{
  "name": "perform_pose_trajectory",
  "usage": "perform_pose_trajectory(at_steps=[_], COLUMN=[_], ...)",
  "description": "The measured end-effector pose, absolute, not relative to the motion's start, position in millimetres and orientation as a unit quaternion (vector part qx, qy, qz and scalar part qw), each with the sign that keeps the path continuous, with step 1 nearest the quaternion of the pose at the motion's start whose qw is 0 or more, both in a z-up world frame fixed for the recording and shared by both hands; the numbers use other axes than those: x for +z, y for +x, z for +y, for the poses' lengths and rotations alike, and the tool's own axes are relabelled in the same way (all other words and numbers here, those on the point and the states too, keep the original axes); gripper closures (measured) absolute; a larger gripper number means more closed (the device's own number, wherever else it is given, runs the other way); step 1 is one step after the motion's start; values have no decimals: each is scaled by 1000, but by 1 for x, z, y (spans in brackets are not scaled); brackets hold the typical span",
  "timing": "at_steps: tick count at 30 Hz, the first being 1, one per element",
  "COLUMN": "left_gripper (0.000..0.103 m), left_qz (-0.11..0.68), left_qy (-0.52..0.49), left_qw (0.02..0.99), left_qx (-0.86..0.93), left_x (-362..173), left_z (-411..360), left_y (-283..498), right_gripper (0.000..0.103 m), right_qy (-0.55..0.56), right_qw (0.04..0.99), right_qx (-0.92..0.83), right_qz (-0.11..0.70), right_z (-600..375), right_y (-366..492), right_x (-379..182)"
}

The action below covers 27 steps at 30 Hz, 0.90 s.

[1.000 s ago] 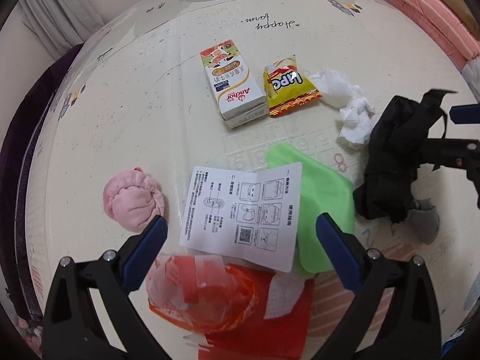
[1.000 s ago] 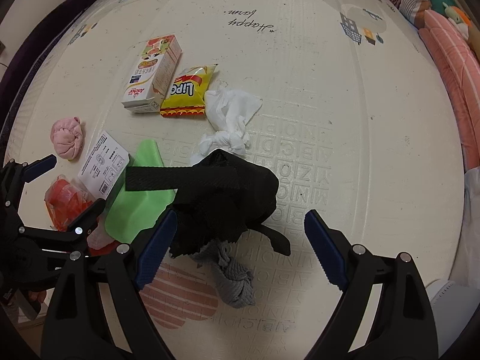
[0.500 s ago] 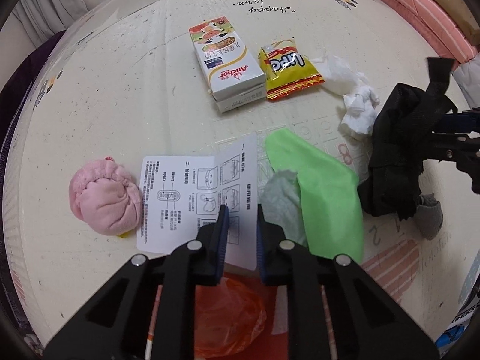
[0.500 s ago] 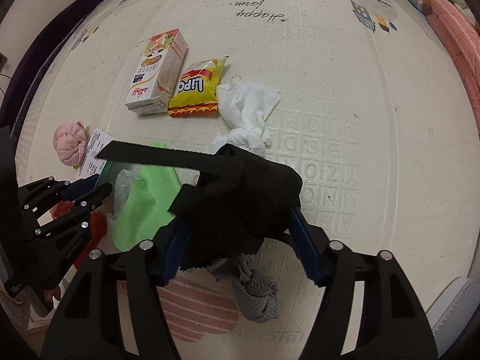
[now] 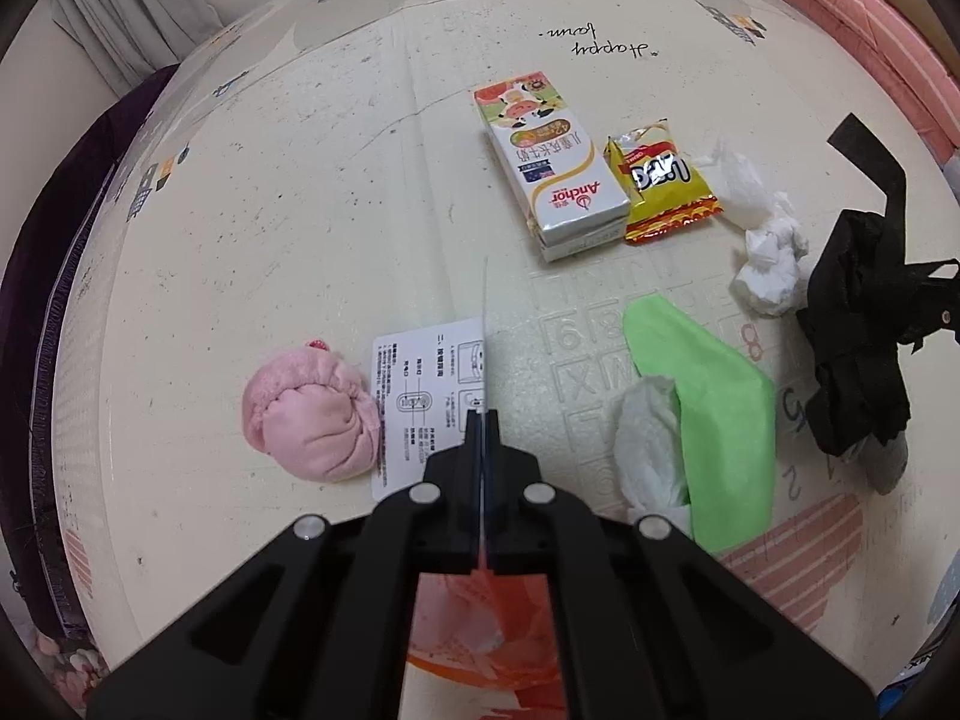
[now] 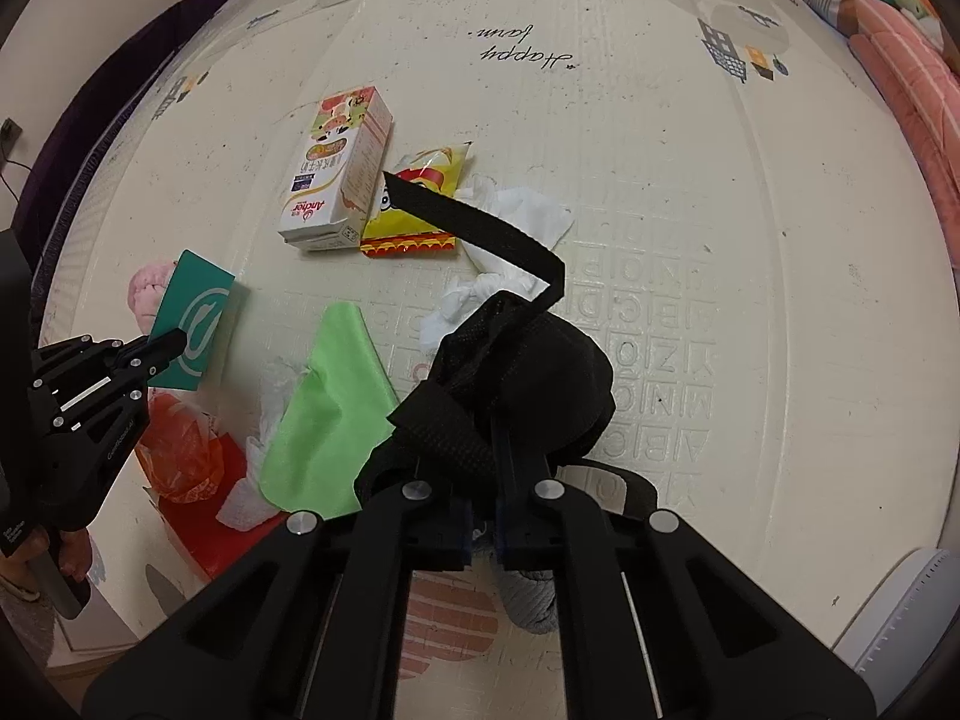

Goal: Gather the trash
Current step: 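Carry the black cloth and white sheet in both tools to the grey bin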

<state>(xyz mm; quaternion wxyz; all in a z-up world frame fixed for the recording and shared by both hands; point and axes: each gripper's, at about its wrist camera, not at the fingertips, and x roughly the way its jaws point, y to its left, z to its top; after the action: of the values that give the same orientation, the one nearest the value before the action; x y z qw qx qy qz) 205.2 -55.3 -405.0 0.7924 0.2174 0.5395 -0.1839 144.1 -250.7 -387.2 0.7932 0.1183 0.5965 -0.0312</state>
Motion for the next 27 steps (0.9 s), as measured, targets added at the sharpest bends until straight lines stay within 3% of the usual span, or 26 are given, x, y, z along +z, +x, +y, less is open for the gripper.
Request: perform_pose_trajectory(at_steps=[13, 27], left_gripper=[102, 102], left_qz=[509, 440], left_qy=[170, 200], left_qw=[811, 804], left_qx=[-232, -348], left_x=[-298, -137], left_z=[-51, -113], left_y=[178, 89], right_gripper=[100, 100], right_qy=[164, 184], right_qw=[806, 830], right_qx=[-52, -149], right_qz=[567, 505], right_z=[-266, -318], right_y=[111, -35], right_x=[-313, -144])
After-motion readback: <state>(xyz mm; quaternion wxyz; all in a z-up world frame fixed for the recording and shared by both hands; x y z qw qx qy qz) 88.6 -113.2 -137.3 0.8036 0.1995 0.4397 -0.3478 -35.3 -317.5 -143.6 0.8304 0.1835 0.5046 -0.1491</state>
